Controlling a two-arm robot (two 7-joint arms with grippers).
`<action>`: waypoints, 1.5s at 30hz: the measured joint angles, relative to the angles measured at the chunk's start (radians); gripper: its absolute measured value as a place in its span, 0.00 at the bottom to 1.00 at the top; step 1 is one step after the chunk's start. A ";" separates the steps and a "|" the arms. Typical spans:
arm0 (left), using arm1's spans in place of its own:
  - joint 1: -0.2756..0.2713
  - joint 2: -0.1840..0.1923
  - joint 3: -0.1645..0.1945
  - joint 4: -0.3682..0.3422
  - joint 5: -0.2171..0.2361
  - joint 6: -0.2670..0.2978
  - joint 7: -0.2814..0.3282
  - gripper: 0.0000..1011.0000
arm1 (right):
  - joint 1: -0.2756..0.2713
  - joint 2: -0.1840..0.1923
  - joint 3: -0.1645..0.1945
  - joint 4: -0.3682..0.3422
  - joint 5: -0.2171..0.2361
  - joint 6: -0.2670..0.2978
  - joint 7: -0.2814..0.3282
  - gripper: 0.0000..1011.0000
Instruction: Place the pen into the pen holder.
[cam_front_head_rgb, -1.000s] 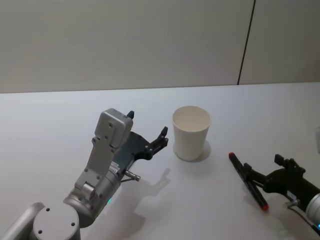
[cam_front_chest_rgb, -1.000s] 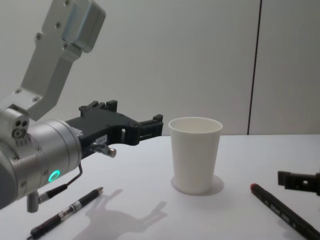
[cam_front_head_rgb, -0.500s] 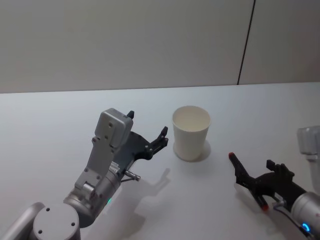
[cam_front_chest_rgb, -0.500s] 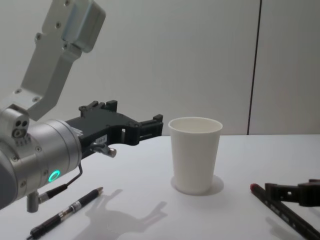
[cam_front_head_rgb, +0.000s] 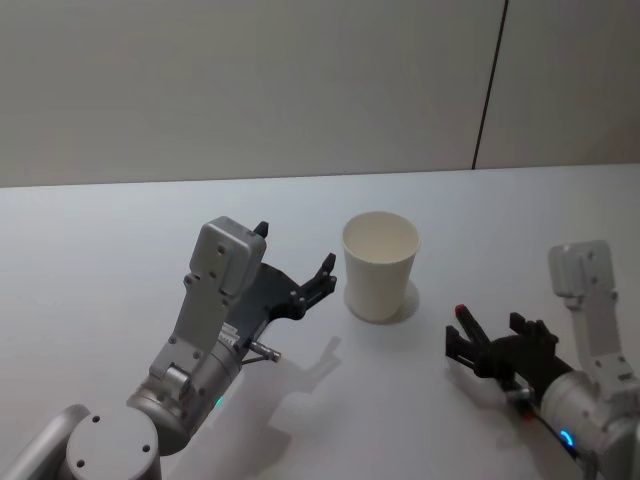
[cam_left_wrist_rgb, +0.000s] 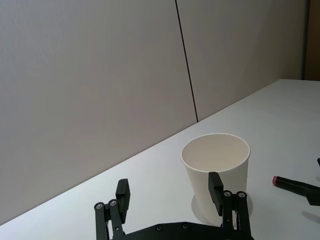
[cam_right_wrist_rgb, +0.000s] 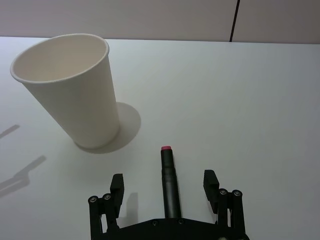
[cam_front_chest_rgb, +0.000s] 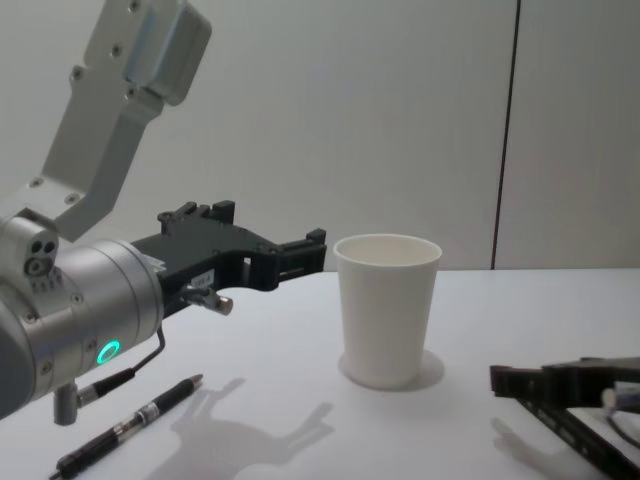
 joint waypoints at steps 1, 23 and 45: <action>0.000 0.000 0.000 0.000 0.000 0.000 0.000 0.99 | 0.009 -0.010 -0.004 0.010 -0.008 0.001 -0.003 0.99; 0.000 0.000 0.000 0.000 0.000 0.000 0.000 0.99 | 0.100 -0.081 -0.023 0.127 -0.074 0.009 0.004 0.99; 0.000 0.000 0.000 0.000 0.000 0.000 0.000 0.99 | 0.126 -0.096 -0.017 0.166 -0.089 0.043 0.016 0.85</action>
